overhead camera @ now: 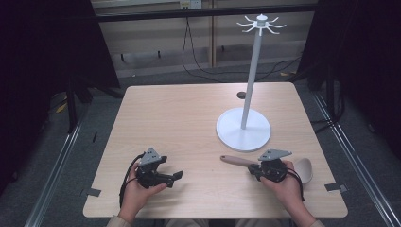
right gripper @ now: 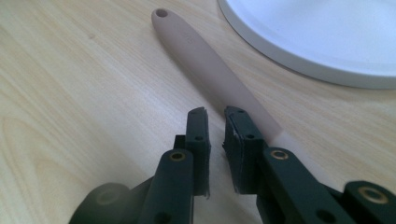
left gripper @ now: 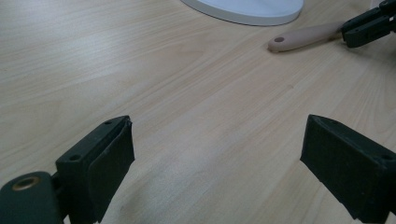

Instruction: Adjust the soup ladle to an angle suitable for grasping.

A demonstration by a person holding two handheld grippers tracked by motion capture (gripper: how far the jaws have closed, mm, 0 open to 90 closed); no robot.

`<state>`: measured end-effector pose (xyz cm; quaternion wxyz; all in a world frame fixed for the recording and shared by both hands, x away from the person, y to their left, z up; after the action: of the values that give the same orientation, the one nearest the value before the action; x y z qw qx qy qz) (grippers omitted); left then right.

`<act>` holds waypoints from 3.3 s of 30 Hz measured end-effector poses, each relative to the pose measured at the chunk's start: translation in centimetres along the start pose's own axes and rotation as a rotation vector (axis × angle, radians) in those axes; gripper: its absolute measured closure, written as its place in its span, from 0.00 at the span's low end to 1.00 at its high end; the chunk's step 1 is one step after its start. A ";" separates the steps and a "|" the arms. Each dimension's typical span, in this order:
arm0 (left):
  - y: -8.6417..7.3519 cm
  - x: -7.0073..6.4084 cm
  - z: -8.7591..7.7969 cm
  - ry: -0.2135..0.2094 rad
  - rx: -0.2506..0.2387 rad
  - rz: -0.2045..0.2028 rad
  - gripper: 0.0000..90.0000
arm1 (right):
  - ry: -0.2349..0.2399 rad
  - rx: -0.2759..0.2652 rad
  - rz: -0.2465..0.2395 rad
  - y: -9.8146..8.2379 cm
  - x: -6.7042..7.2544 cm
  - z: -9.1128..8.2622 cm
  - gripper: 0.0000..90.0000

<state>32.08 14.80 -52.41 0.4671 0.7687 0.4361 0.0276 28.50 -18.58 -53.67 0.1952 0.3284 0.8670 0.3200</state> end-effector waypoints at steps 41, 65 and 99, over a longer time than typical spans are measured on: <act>-0.1 0.0 0.1 -0.002 0.001 -0.003 0.11 | 0.156 0.303 -0.239 1.8 -3.5 -1.5 0.63; 0.0 0.2 0.0 0.010 -0.002 0.002 0.11 | 0.210 0.325 -0.288 1.0 -3.5 0.5 0.80; 0.1 0.3 -0.2 0.025 -0.019 -0.006 0.11 | 0.126 -0.139 -0.200 5.4 -5.6 -6.1 0.87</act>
<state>32.29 15.11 -52.32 0.4692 0.7623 0.4440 0.0398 31.49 -21.93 -44.86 0.1936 0.2050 0.8818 0.3782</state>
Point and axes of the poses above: each handheld gripper's, and its own axes: z roughly forward along the jaws, y roughly out of its top, x roughly to its left, the point moved 6 cm from there along z, roughly forward along the jaws, and after that the axes turned 15 degrees about -z, right-handed, at the moved point
